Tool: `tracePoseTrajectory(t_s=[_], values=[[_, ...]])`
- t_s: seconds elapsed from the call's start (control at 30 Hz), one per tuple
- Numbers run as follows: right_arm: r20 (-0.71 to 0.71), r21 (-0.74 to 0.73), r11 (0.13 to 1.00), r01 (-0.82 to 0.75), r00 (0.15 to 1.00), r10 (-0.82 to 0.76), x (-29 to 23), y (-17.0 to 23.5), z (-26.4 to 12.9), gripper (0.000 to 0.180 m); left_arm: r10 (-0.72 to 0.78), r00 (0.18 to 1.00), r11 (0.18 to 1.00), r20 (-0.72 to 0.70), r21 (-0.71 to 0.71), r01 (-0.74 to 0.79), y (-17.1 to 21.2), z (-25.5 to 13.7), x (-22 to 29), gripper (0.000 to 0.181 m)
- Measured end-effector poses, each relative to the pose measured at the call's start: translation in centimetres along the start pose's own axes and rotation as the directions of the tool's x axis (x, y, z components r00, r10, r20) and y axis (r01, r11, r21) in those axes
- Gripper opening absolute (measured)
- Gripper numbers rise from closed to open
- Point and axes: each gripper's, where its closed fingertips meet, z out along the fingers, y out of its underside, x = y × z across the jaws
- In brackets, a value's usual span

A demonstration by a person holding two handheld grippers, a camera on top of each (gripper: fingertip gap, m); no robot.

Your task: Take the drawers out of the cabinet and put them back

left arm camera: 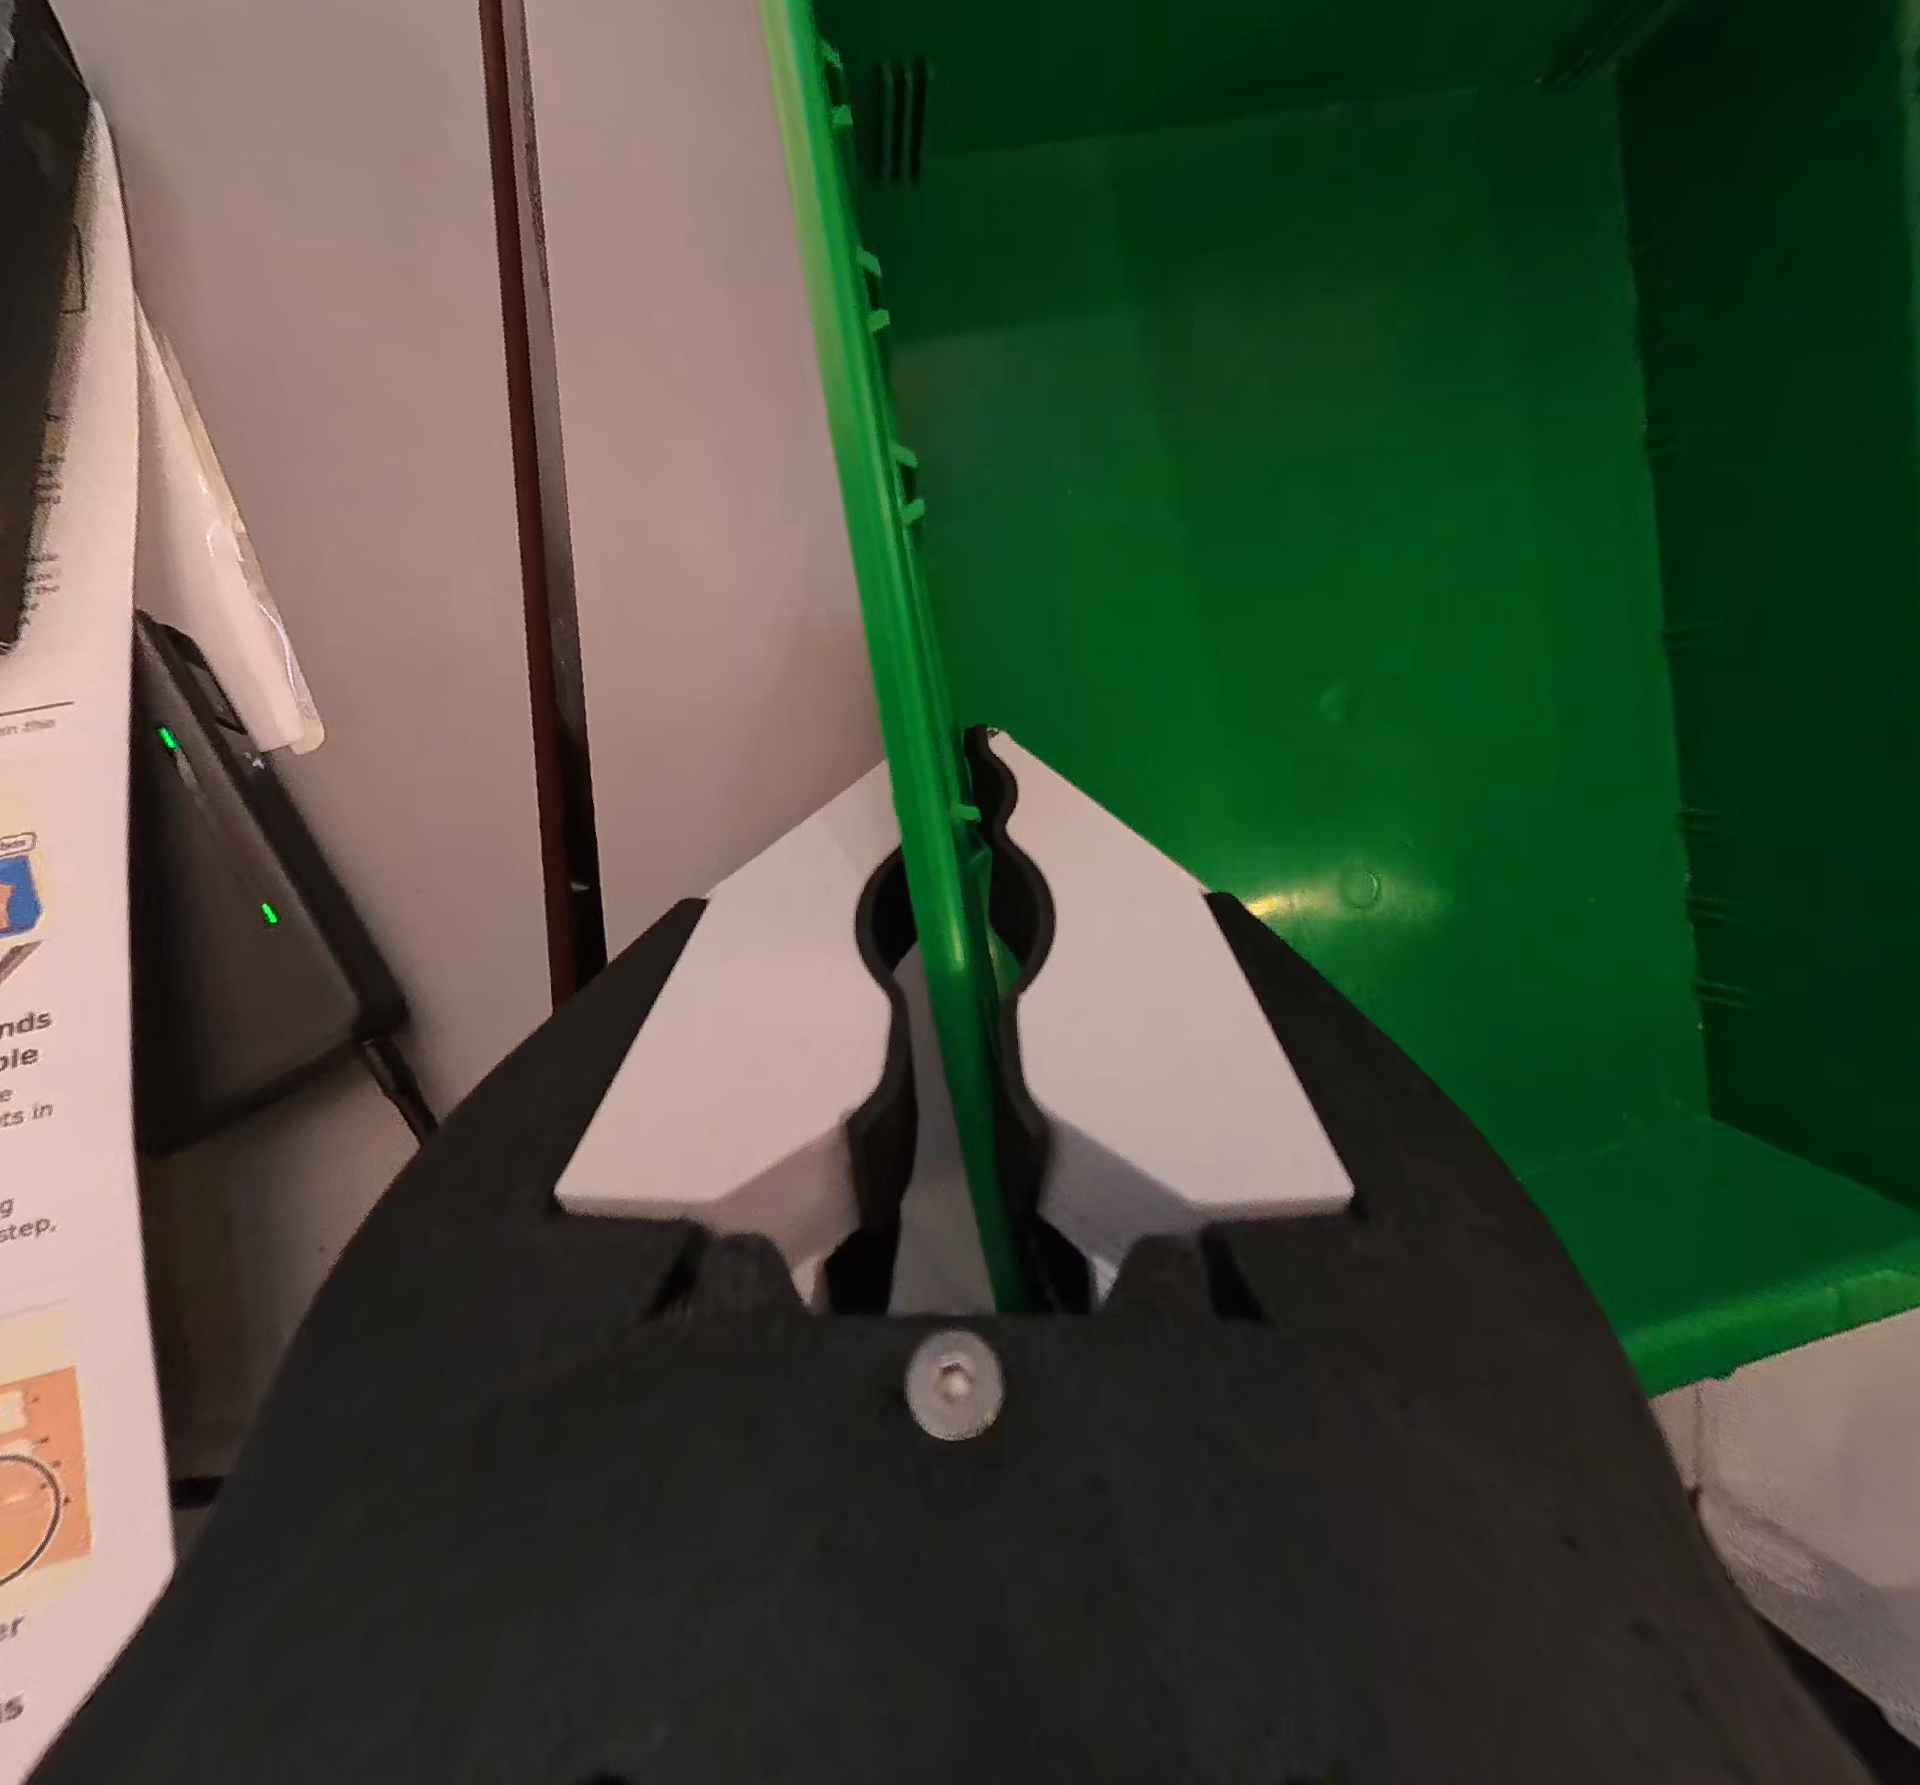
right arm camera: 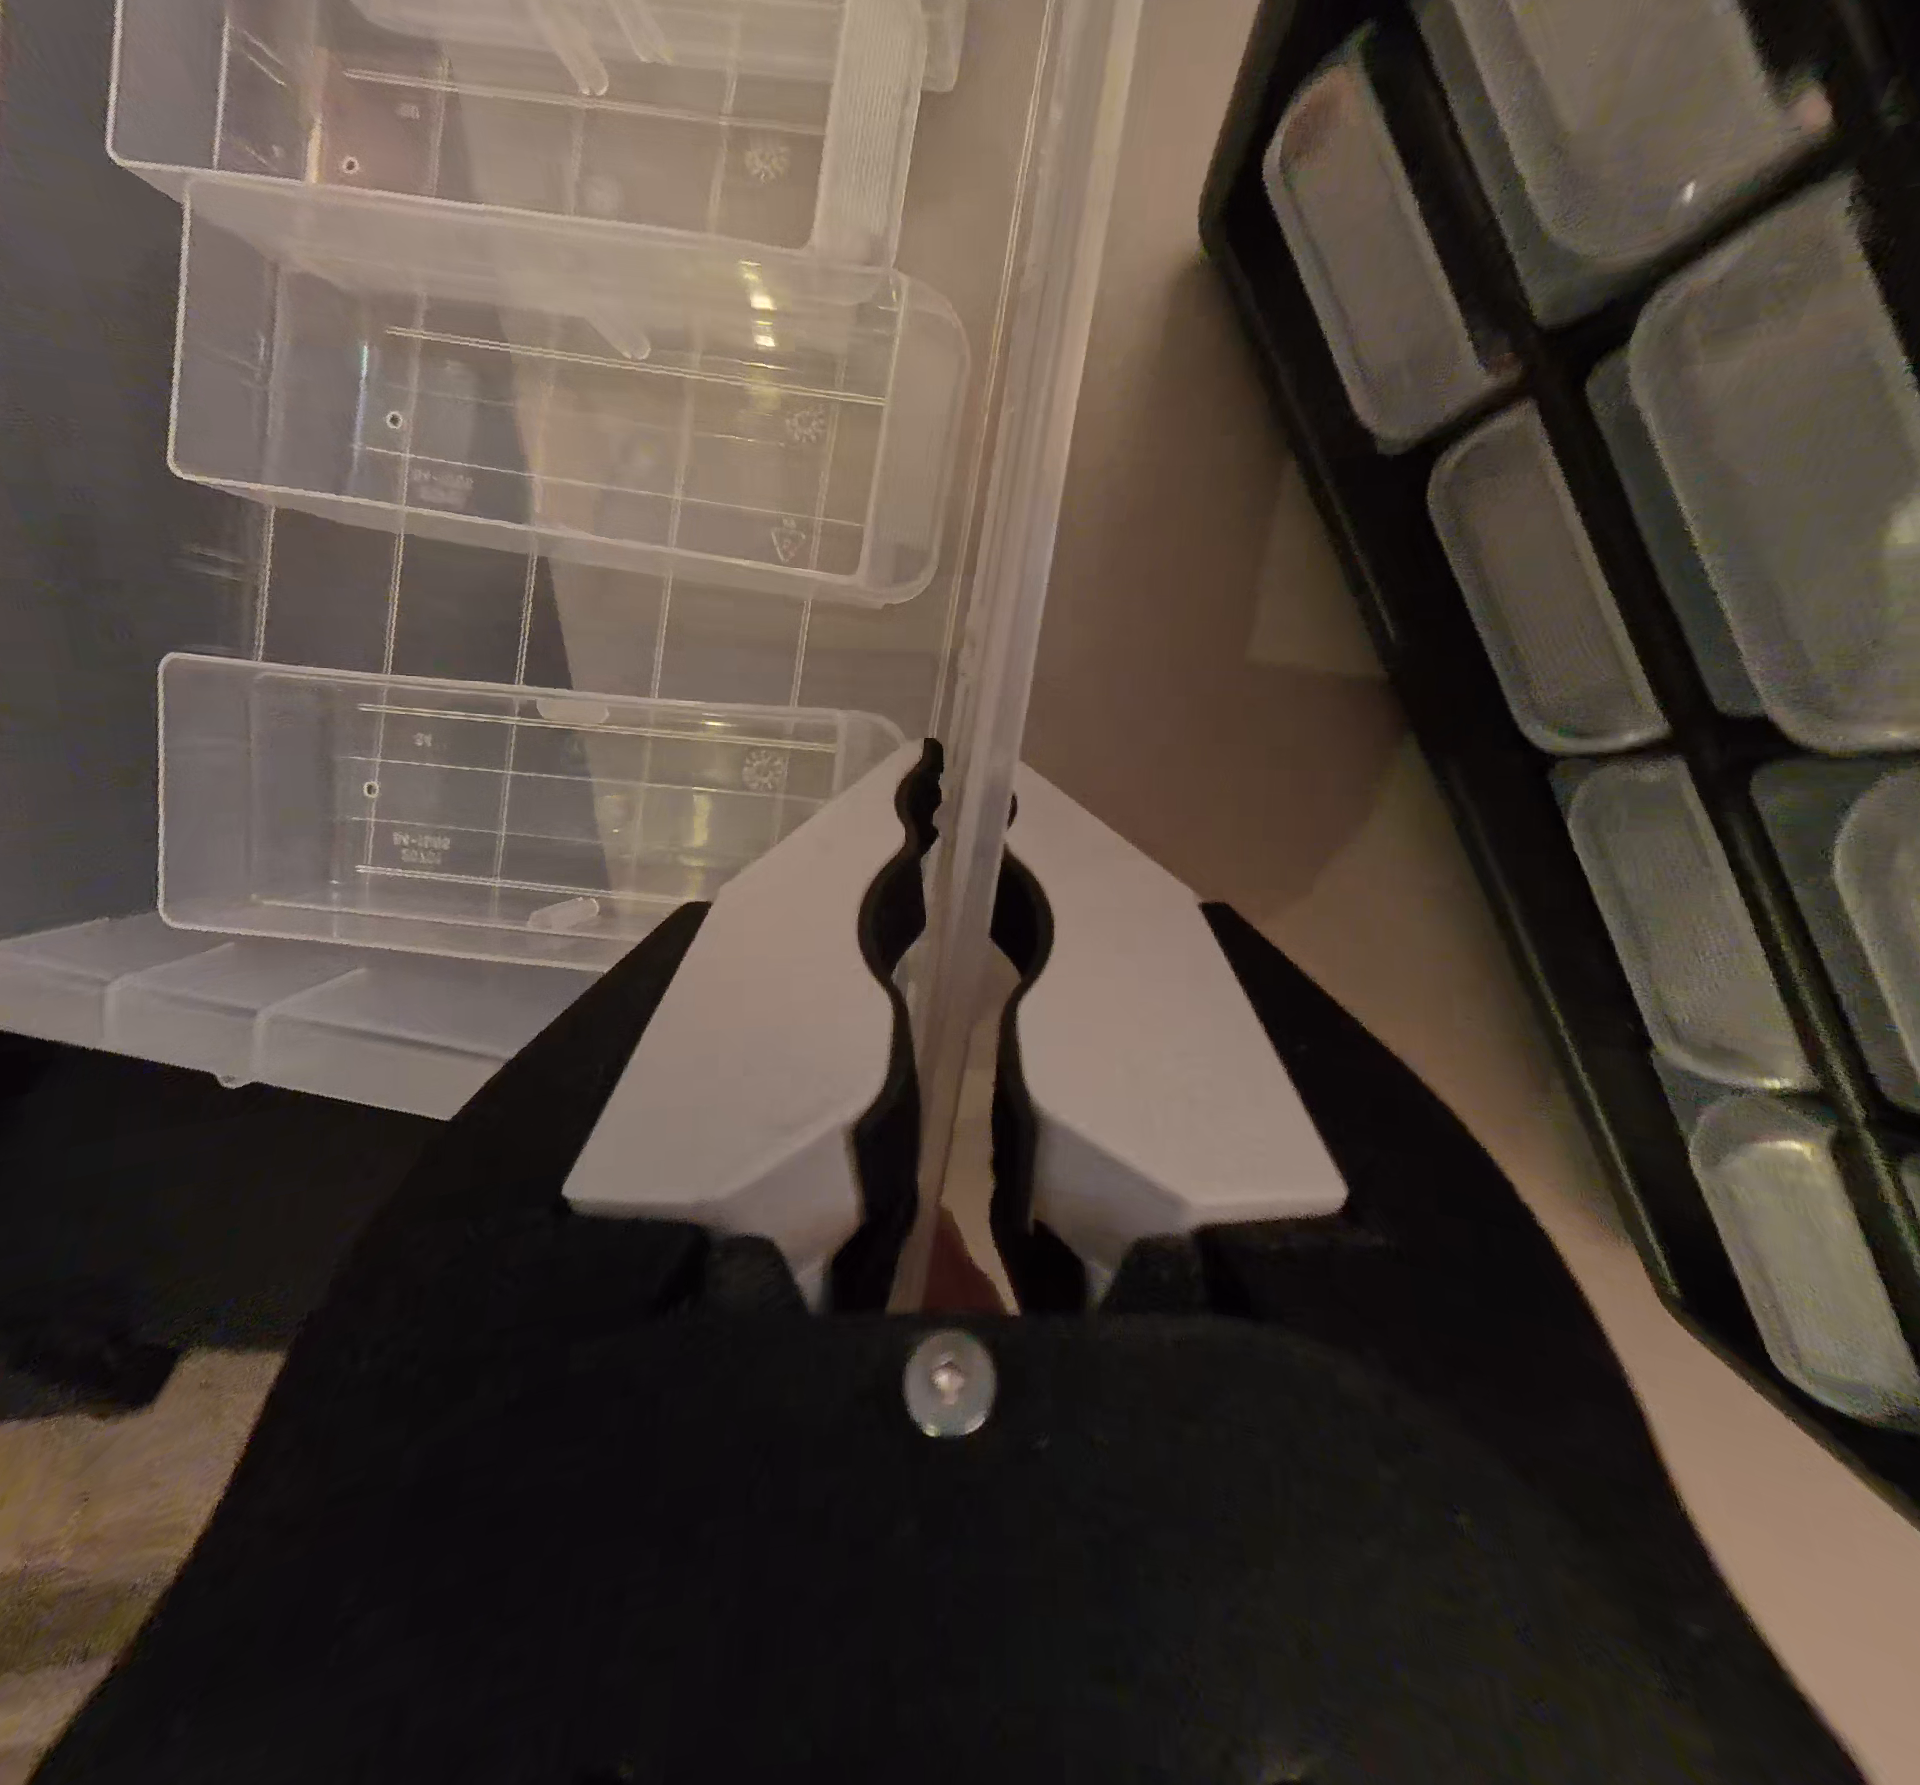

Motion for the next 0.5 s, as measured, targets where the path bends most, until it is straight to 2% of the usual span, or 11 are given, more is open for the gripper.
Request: tracePoseTrajectory(t_s=[0.03,0.33,0.5], values=[[-0.009,0.005,1.0,-0.021,1.0,0.021,-0.1,-0.6,0.4,0.003,-0.001,1.0,1.0,-0.004,0.001,0.001,-0.1,-0.2,0.1,0.003],[-0.116,0.101,0.962,-0.253,0.958,0.263,0.5,-5.9,3.1,0.003,0.01,1.0,0.999,-0.026,0.035,-0.009,-1.3,-1.6,0.7,0.004],[-0.136,0.214,0.933,-0.29,0.937,0.323,0.3,-8.3,3.5,0.008,-0.021,0.999,0.997,0.05,0.079,0.017,-1.9,-3.0,-1.0,0.005]])
